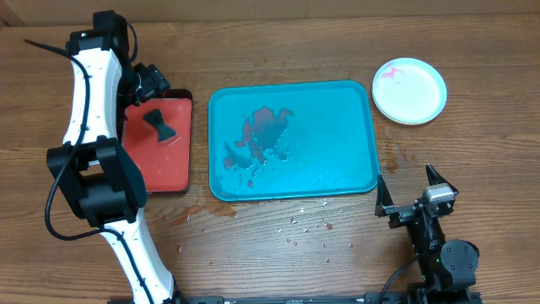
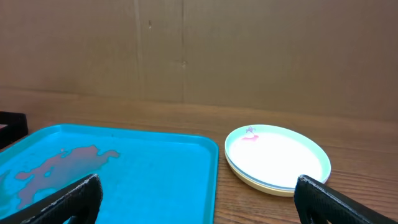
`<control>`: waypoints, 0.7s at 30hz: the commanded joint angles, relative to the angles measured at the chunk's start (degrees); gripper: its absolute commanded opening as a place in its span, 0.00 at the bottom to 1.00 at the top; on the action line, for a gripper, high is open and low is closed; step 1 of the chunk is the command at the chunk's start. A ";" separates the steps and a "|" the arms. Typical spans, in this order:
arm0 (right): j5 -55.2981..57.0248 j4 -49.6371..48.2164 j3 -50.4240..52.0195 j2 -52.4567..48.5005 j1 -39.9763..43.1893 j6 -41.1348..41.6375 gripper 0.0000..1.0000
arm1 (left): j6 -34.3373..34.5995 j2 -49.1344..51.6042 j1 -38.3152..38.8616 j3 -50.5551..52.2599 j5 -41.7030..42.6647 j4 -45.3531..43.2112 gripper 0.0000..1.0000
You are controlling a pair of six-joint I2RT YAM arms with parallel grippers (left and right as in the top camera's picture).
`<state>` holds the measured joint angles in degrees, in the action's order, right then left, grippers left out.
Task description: Clean dirty plates on tray and stack at the side
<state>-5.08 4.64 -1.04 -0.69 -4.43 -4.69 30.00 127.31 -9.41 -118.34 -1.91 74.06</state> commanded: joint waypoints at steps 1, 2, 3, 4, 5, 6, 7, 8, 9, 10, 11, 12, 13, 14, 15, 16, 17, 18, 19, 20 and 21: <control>0.55 -0.24 0.57 0.52 0.37 0.37 1.00 | -0.24 -1.27 0.07 -0.83 0.98 2.73 1.00; 0.55 -0.24 0.57 0.52 0.37 0.37 1.00 | -0.24 -1.14 0.07 -0.83 1.20 3.82 1.00; 0.55 -0.24 0.57 0.52 0.37 0.37 1.00 | -0.26 -1.16 0.07 -0.83 1.36 4.61 1.00; 0.55 -0.24 0.57 0.52 0.37 0.37 1.00 | -0.24 -1.20 0.07 -0.83 1.38 5.03 1.00; 0.55 -0.24 0.57 0.52 0.37 0.37 1.00 | -0.24 -1.36 0.07 -0.83 1.42 5.44 1.00; 0.55 -0.24 0.57 0.52 0.37 0.37 1.00 | -0.26 -1.40 0.13 -0.83 1.36 5.64 1.00; 0.55 -0.24 0.57 0.52 0.37 0.37 1.00 | -0.26 -1.46 0.13 -0.83 1.36 5.70 1.00; 0.55 -0.24 0.57 0.52 0.37 0.37 1.00 | -0.24 -1.88 0.11 -0.83 1.44 5.95 1.00; 0.55 -0.24 0.57 0.52 0.37 0.37 1.00 | -0.24 -2.64 0.11 -0.83 1.51 6.27 1.00; 0.55 -0.24 0.57 0.52 0.37 0.37 1.00 | -0.24 -3.50 0.20 -0.83 1.53 6.25 1.00; 0.55 -0.24 0.57 0.52 0.37 0.37 1.00 | -0.22 -4.59 0.35 -0.83 1.53 6.25 1.00; 0.55 -0.24 0.57 0.52 0.37 0.37 1.00 | -0.22 -6.03 0.59 -0.76 1.53 6.08 1.00; 0.55 -0.24 0.57 0.52 0.37 0.37 1.00 | -0.24 -7.41 0.87 -0.68 1.51 5.73 1.00; 0.55 -0.24 0.57 0.52 0.37 0.37 1.00 | -0.26 -8.85 1.25 -0.57 1.27 5.18 1.00; 0.55 -0.24 0.57 0.52 0.37 0.37 1.00 | -0.48 -10.60 1.79 -0.44 0.98 4.37 1.00; 0.55 -0.24 0.57 0.52 0.37 0.37 1.00 | -0.94 -12.15 2.36 -0.26 0.87 3.54 1.00; 0.55 -0.24 0.57 0.52 0.37 0.37 1.00 | -1.86 -13.70 2.95 -0.02 0.87 2.64 1.00; 0.55 -0.24 0.57 0.52 0.37 0.37 1.00 | -3.28 -15.54 3.69 0.31 0.90 1.62 1.00; 0.55 -0.24 0.57 0.52 0.37 0.37 1.00 | -4.90 -17.03 4.44 0.68 0.90 0.70 1.00; 0.55 -0.24 0.57 0.52 0.37 0.37 1.00 | -6.80 -18.49 5.29 1.11 0.87 -0.13 1.00; 0.55 -0.24 0.57 0.52 0.37 0.37 1.00 | -9.18 -20.09 6.36 1.57 0.90 -0.94 1.00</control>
<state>-5.08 4.64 -1.04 -0.69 -4.43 -4.69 27.31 113.34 -5.87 -117.97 -1.08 74.19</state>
